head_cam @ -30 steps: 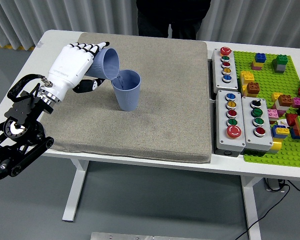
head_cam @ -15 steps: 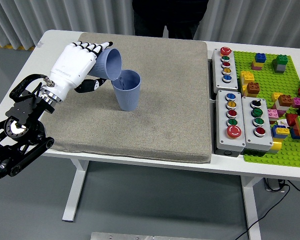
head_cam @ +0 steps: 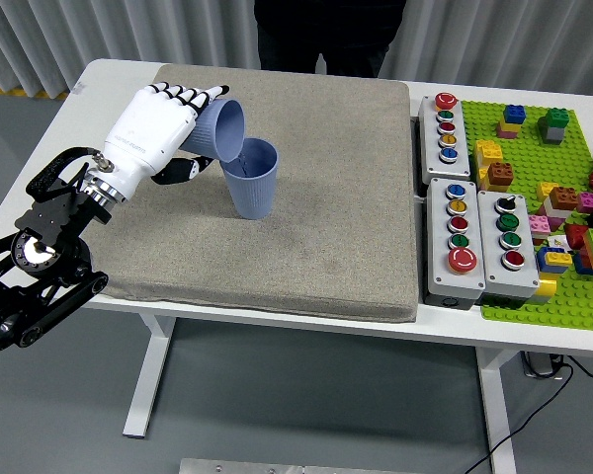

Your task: Pick cup pour cup place

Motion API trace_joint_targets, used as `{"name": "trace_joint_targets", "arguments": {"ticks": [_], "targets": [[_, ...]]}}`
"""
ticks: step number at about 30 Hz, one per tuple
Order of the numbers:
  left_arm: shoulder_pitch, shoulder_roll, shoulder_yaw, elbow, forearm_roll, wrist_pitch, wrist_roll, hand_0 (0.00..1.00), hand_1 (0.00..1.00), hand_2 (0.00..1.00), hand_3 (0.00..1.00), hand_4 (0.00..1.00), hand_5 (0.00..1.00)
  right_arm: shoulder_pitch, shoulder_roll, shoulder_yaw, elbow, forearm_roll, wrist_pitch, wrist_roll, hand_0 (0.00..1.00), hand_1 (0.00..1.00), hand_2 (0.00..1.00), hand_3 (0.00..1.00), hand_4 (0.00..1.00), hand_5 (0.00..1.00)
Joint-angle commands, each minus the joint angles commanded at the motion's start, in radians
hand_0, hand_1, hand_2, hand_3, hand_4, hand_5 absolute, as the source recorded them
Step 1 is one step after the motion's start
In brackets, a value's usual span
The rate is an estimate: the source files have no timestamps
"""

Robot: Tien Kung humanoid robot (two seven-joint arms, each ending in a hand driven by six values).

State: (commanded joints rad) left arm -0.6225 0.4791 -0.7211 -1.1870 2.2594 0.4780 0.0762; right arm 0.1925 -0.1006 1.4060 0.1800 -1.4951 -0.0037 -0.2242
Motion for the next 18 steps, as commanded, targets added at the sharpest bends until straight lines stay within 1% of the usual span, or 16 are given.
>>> {"name": "trace_joint_targets", "arguments": {"ticks": [8, 11, 18], "targets": [[-0.016, 0.011, 0.025, 0.0, 0.01, 0.007, 0.014, 0.546, 0.578, 0.605, 0.621, 0.555, 0.121, -0.001, 0.0, 0.001, 0.0, -0.001, 0.0, 0.0, 0.694, 0.677, 0.606, 0.592, 0.002, 0.104], [-0.029, 0.013, 0.044, 0.002, 0.009, 0.002, 0.015, 0.545, 0.577, 0.603, 0.616, 0.556, 0.121, 0.001, -0.001, 0.0, 0.0, 0.0, 0.0, 0.0, 0.694, 0.677, 0.606, 0.592, 0.002, 0.104], [-0.049, 0.01, 0.088, 0.003, 0.01, 0.009, 0.028, 0.546, 0.577, 0.604, 0.614, 0.553, 0.119, 0.003, -0.001, -0.001, 0.0, 0.004, -0.001, 0.0, 0.694, 0.677, 0.606, 0.591, 0.002, 0.101]]}}
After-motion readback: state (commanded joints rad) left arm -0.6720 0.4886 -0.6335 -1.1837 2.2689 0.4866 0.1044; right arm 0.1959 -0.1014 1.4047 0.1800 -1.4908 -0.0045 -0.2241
